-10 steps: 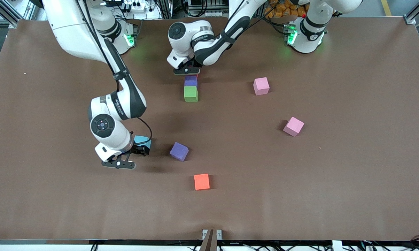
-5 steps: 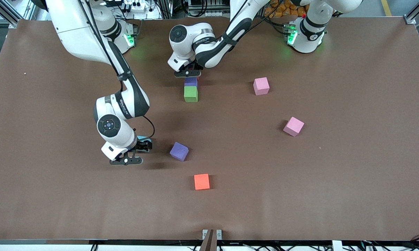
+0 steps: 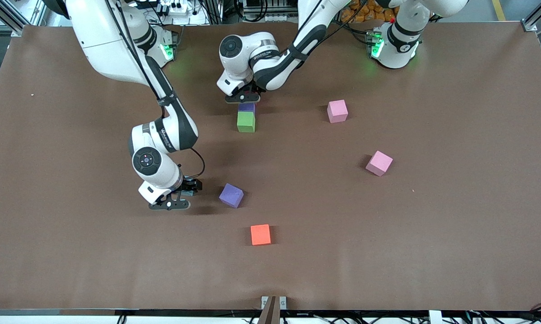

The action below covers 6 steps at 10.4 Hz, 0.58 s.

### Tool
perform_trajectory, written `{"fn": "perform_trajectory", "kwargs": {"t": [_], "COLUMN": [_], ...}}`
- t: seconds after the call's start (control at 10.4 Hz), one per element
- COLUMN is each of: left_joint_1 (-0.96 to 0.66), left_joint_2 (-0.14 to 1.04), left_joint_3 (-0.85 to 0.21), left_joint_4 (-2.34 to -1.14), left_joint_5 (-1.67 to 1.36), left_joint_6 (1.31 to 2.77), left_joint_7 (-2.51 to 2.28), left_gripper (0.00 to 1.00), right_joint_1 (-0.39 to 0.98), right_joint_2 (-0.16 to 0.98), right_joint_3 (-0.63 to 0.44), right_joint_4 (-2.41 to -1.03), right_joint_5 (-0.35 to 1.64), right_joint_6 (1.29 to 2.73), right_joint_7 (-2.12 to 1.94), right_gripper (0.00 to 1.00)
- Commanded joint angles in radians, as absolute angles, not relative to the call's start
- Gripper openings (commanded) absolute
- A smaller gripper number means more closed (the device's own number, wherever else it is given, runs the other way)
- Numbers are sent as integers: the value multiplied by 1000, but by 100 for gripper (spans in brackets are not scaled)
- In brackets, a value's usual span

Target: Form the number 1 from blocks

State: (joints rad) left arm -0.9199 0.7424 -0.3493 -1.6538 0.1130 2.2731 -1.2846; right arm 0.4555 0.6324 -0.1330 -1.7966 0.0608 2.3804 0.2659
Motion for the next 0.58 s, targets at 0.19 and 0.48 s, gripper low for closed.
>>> {"fn": "perform_trajectory", "kwargs": {"t": [0.19, 0.48], "left_joint_1": [-933, -924], "left_joint_2": [651, 605], "left_joint_3": [-357, -350], "left_joint_4": [-1647, -1651], "left_joint_5": [130, 129], "left_joint_6": [2153, 2091], "left_joint_7": [-1289, -1304], "left_gripper": [100, 100], "right_joint_1": [457, 457], "right_joint_2": [618, 609], "right_joint_3": [-133, -135], "right_joint_4": [-1833, -1838], "right_joint_5": [84, 143], "right_joint_6": [2410, 2413], "right_joint_7": [250, 252], "right_gripper": [83, 58]}}
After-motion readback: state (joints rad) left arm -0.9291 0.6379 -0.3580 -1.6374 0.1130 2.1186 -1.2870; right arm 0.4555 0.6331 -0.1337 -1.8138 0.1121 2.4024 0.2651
